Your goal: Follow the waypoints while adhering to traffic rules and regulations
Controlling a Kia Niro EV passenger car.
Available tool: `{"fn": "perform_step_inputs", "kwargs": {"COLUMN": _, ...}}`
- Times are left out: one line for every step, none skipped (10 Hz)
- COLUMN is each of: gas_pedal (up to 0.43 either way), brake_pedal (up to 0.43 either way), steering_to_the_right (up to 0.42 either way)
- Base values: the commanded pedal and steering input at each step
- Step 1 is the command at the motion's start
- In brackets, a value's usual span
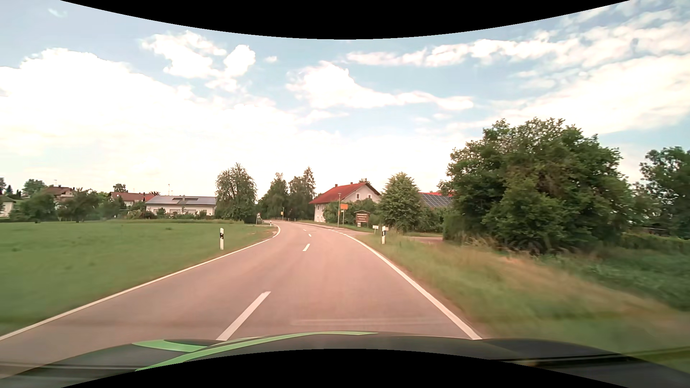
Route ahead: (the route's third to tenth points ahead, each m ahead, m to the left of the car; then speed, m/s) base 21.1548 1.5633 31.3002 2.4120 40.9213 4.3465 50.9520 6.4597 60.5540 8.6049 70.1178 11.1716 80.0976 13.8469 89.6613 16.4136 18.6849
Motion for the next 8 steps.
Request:
{"fn": "perform_step_inputs", "kwargs": {"gas_pedal": 0.0, "brake_pedal": 0.213, "steering_to_the_right": -0.024}}
{"fn": "perform_step_inputs", "kwargs": {"gas_pedal": 0.0, "brake_pedal": 0.213, "steering_to_the_right": -0.025}}
{"fn": "perform_step_inputs", "kwargs": {"gas_pedal": 0.0, "brake_pedal": 0.22, "steering_to_the_right": -0.025}}
{"fn": "perform_step_inputs", "kwargs": {"gas_pedal": 0.0, "brake_pedal": 0.213, "steering_to_the_right": -0.026}}
{"fn": "perform_step_inputs", "kwargs": {"gas_pedal": 0.0, "brake_pedal": 0.213, "steering_to_the_right": -0.026}}
{"fn": "perform_step_inputs", "kwargs": {"gas_pedal": 0.0, "brake_pedal": 0.213, "steering_to_the_right": -0.026}}
{"fn": "perform_step_inputs", "kwargs": {"gas_pedal": 0.0, "brake_pedal": 0.213, "steering_to_the_right": -0.026}}
{"fn": "perform_step_inputs", "kwargs": {"gas_pedal": 0.0, "brake_pedal": 0.213, "steering_to_the_right": -0.026}}
